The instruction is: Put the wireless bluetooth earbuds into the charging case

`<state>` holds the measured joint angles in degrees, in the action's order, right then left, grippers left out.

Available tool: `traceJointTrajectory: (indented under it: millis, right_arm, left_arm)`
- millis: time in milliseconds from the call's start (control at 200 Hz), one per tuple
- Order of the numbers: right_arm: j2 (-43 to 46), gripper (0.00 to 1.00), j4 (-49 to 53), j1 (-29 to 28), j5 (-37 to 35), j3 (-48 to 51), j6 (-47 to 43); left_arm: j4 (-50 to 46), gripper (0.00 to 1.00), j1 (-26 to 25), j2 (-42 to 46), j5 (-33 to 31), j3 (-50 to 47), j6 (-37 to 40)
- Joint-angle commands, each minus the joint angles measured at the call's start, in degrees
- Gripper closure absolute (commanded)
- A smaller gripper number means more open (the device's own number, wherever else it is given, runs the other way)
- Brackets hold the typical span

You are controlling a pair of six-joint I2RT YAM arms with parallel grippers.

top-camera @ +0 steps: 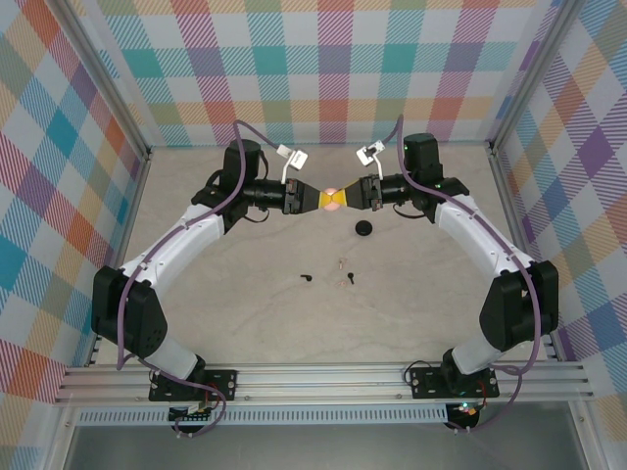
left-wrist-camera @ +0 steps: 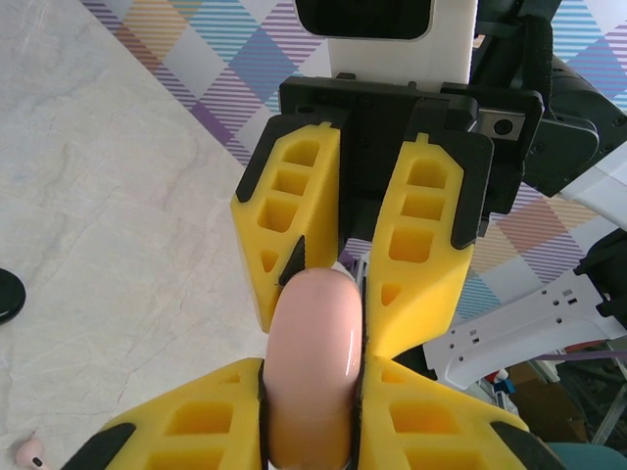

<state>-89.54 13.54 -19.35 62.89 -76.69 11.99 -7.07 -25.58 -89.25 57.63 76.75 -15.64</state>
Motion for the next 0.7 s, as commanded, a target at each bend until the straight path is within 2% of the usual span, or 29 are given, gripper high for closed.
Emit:
traceJointTrajectory:
  millis: [0,255,695]
  right_arm:
    - [0.73,0.79,-3.04,-0.95,1.04,-1.95,1.54]
    - [0.59,0.79,-2.8,-0.95,1.61,-2.37,1.68]
    - [0.34,0.78,-1.18,-0.88,0.37,-3.25,0.89]
  left_arm:
    - [2.14,0.74,-0.78,-0.48,1.72,0.99,-0.52]
    - [2.1,0.64,-0.82,-0.57,2.23,0.86,-0.45]
    - [0.36,0.62,-0.87,-0.31,2.61,0.64,1.26]
